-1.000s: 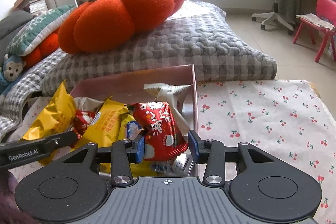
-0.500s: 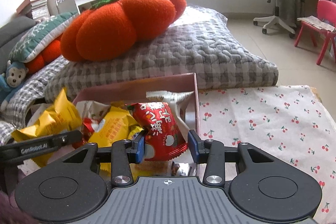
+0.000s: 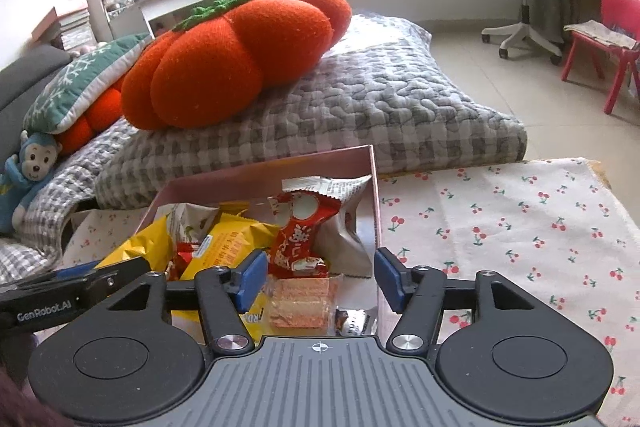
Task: Organize snacks
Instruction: 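Open both grippers to drop the yellow bag and candy bag into the box, then move both open tools back toward the remaining snacks on the sheet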
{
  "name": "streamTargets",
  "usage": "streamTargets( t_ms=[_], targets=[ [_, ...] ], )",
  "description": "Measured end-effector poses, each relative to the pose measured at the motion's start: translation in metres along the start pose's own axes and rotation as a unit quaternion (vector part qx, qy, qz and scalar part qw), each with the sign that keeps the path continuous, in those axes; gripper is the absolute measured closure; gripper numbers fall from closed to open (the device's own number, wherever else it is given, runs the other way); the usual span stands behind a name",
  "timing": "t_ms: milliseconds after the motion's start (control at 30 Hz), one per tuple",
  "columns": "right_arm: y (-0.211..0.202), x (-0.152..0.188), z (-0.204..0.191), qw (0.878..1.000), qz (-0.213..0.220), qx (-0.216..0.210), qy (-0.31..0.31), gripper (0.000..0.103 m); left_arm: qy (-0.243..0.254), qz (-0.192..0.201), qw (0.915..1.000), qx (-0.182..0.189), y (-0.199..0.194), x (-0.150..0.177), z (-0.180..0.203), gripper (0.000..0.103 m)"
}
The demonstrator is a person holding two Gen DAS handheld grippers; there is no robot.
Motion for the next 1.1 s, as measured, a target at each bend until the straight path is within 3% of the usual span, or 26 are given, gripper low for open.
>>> streamTargets(
  t_ms=[167,567,767,1100],
  targets=[
    [-0.012,-0.001,0.001,1.0,-0.002,0.001,-0.002,0.037,0.019,-0.007,0.9998,0.0,-0.013,0.002,0.007,0.015],
    [-0.046,0.01,-0.008,0.999,-0.021,-0.007,-0.032,0.021,0.054,-0.038,0.9978,-0.012,-0.041,0.019,0.01,0.004],
    [-0.059,0.019,-0.012,0.998,-0.031,-0.009,-0.047,0.016,0.059,-0.05,0.9968,-0.022,-0.053,0.029,0.002,0.001],
    [-0.067,0.041,-0.018,0.995,-0.049,-0.005,-0.084,0.015,0.063,-0.069,0.9951,-0.032,-0.065,0.046,-0.014,0.001]
  ],
)
Point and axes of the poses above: each gripper's, at about its wrist camera, not at the fingertips, and y roughly the way its jaws point, z to its right, x to its underside, the point moved 2 cm from there along y, roughly the way its jaws point, and after that the axes turned 3 degrees about -z, right-handed, at the moved point
